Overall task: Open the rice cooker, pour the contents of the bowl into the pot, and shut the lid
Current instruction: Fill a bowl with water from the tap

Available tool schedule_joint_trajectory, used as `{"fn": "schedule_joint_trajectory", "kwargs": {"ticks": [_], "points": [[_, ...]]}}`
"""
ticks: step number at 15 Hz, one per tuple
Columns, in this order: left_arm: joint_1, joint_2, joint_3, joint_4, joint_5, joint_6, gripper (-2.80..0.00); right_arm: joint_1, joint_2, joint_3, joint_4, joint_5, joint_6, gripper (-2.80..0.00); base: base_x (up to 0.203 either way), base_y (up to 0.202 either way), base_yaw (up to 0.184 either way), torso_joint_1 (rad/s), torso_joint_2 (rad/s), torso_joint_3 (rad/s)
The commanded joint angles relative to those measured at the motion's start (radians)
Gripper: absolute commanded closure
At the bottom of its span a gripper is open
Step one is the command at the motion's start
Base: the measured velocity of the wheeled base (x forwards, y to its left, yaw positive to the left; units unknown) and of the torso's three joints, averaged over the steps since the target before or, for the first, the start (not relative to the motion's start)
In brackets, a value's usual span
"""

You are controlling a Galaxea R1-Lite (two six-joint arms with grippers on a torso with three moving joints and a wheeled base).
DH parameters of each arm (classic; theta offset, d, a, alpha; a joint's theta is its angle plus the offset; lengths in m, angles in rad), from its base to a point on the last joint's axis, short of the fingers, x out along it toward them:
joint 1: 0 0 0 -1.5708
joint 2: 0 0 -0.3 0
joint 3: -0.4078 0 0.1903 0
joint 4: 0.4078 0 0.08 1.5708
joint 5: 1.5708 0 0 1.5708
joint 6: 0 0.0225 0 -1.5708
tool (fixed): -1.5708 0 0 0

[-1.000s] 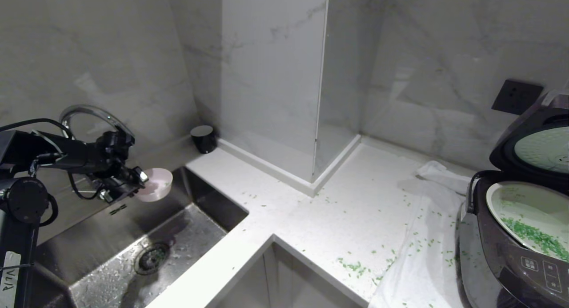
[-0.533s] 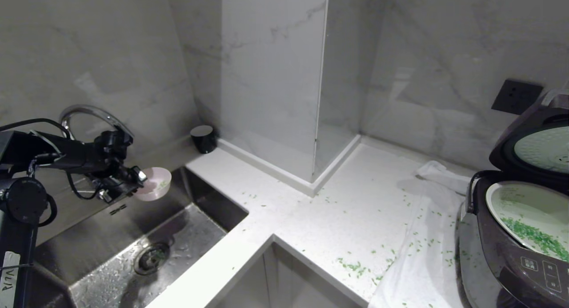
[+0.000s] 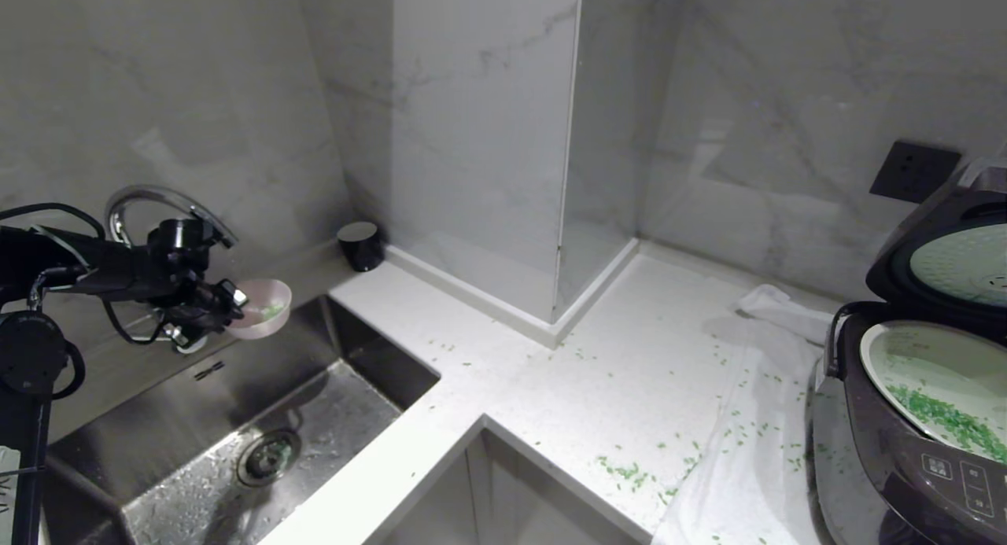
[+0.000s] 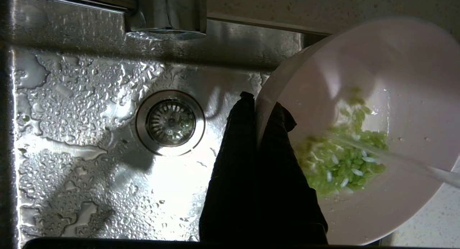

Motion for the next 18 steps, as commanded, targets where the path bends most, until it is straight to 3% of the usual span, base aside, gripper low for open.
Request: {"fn": "schedule_joint_trajectory", "kwargs": {"ticks": [1,18], "points": [[-0.001,-0.005,0.021,0.002,0.000,-0.001,0.00,0.000,0.001,0.002,0.001,0.001,-0.002,0.00,0.000,0.000,0.000,0.000,0.00,0.000],[-0.007,-0.010,0.054,0.004,-0.003,-0.001,0.00,0.000,0.001,0.002,0.000,0.001,-0.002,0.00,0.000,0.000,0.000,0.000,0.00,0.000]]}}
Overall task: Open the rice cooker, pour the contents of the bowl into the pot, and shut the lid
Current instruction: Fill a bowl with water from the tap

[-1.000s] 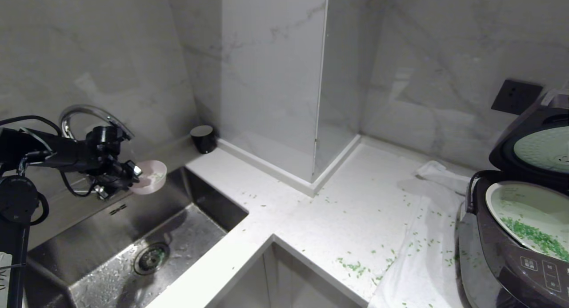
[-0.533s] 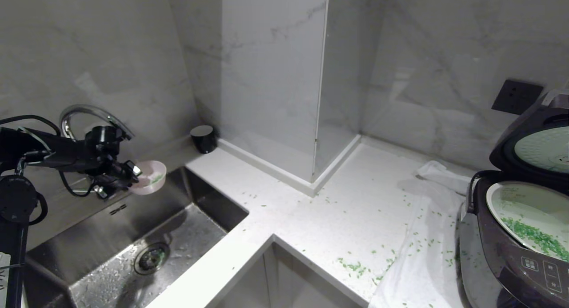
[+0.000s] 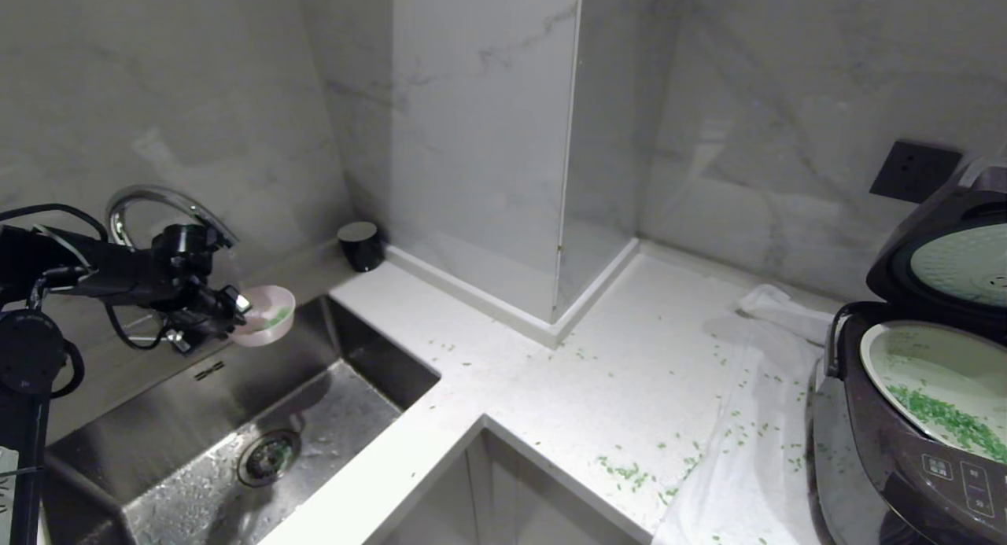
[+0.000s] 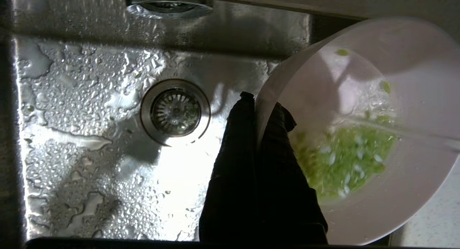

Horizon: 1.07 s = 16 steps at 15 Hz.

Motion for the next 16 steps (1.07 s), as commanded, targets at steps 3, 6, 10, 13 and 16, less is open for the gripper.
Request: {"fn": "schedule_joint_trajectory", "kwargs": {"ticks": [3,6,10,13,16], "points": [[-0.004,-0.002,0.019,0.003,0.001,-0.007,0.00,0.000,0.000,0.002,0.000,0.001,0.000,0.00,0.000,0.000,0.000,0.000,0.00,0.000],[0.000,-0.002,0.016,0.003,0.001,-0.005,0.00,0.000,0.000,0.002,-0.001,0.001,0.001,0.00,0.000,0.000,0.000,0.000,0.00,0.000],[-0.001,0.004,0.019,0.002,0.001,-0.005,0.00,0.000,0.000,0.002,0.000,0.001,0.001,0.00,0.000,0.000,0.000,0.000,0.00,0.000],[0.000,0.004,0.014,0.000,0.001,-0.005,0.00,0.000,0.000,0.002,-0.001,0.001,-0.001,0.00,0.000,0.000,0.000,0.000,0.00,0.000],[-0.001,0.004,0.014,0.000,0.001,-0.005,0.00,0.000,0.000,0.002,0.000,0.001,0.001,0.00,0.000,0.000,0.000,0.000,0.00,0.000]]}}
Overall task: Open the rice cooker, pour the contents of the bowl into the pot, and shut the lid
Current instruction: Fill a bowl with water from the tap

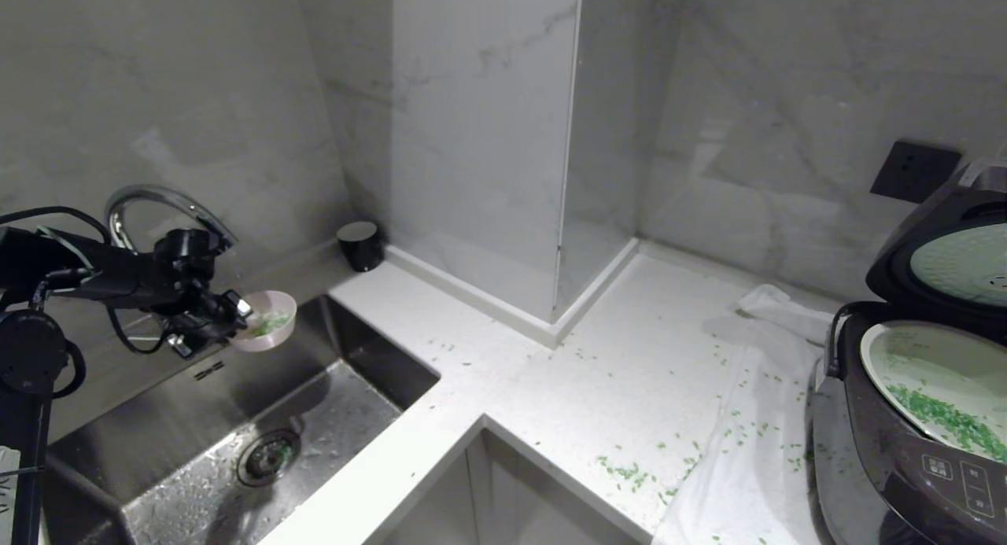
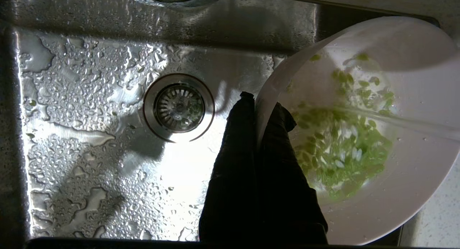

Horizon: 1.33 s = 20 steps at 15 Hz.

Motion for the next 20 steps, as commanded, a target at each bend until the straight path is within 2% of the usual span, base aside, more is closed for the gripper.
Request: {"fn": "schedule_joint_trajectory", "kwargs": {"ticks": [1,4,9,20], "points": [[-0.002,0.001,0.000,0.001,0.001,-0.004,0.00,0.000,0.000,0.002,0.000,0.001,-0.001,0.00,0.000,0.000,0.000,0.000,0.00,0.000],[-0.002,0.002,0.002,0.003,-0.007,-0.005,0.00,0.000,0.000,0.002,0.000,0.001,-0.001,0.00,0.000,0.000,0.000,0.000,0.00,0.000],[-0.004,0.011,-0.012,0.081,-0.084,-0.054,0.00,0.000,0.000,0.002,0.000,0.001,-0.001,0.00,0.000,0.000,0.000,0.000,0.00,0.000],[0.005,0.029,-0.047,0.083,-0.077,-0.053,0.00,0.000,0.000,0.002,0.001,0.001,-0.002,0.00,0.000,0.000,0.000,0.000,0.00,0.000]]}}
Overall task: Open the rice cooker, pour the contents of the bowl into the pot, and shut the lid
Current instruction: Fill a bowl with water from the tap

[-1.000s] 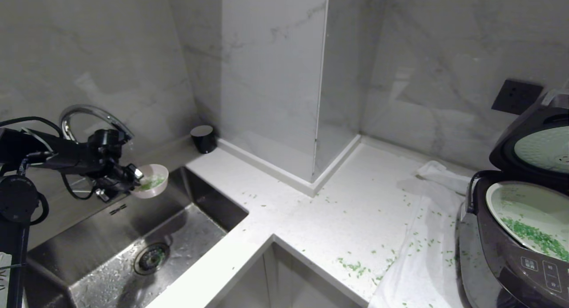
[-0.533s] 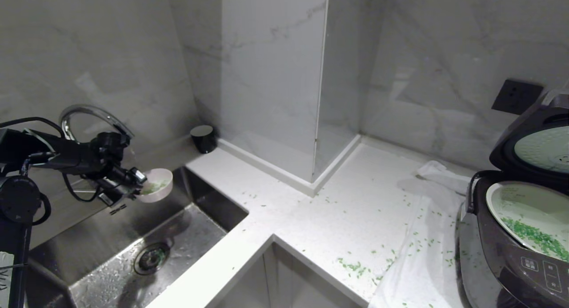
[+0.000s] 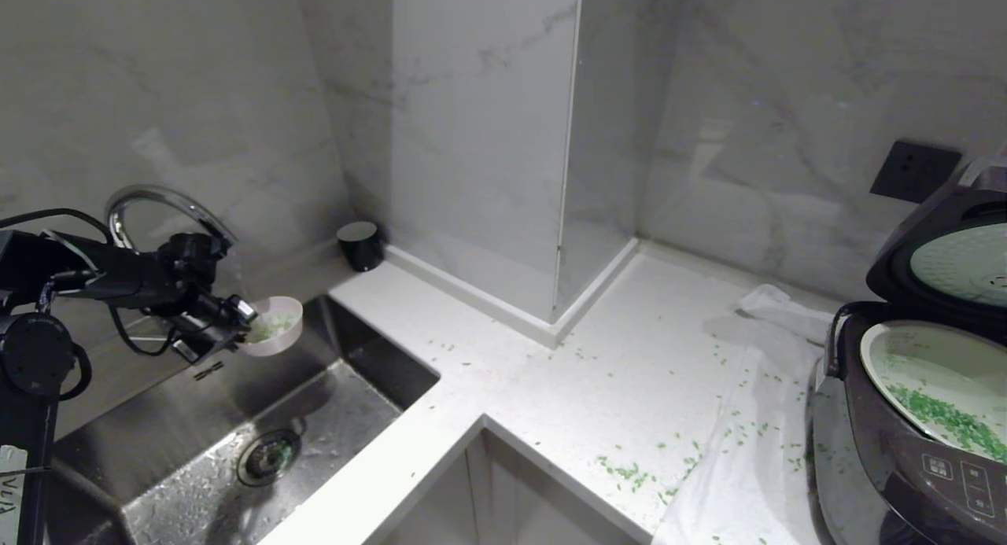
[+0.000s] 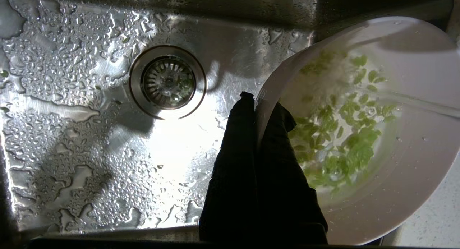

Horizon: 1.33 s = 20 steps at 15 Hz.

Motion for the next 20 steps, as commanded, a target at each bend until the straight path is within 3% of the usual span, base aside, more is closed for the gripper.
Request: {"fn": "schedule_joint_trajectory", "kwargs": {"ticks": [1,17,20], "points": [[0.000,0.003,-0.001,0.001,0.003,-0.004,0.00,0.000,0.000,0.002,-0.001,0.001,0.000,0.00,0.000,0.000,0.000,0.000,0.00,0.000],[0.000,0.003,0.007,0.003,0.007,0.004,0.00,0.000,0.000,0.002,-0.001,0.001,0.000,0.00,0.000,0.000,0.000,0.000,0.00,0.000],[-0.009,-0.012,0.063,0.006,0.007,0.001,0.00,0.000,0.000,0.002,0.000,0.001,0.000,0.00,0.000,0.000,0.000,0.000,0.00,0.000]]}}
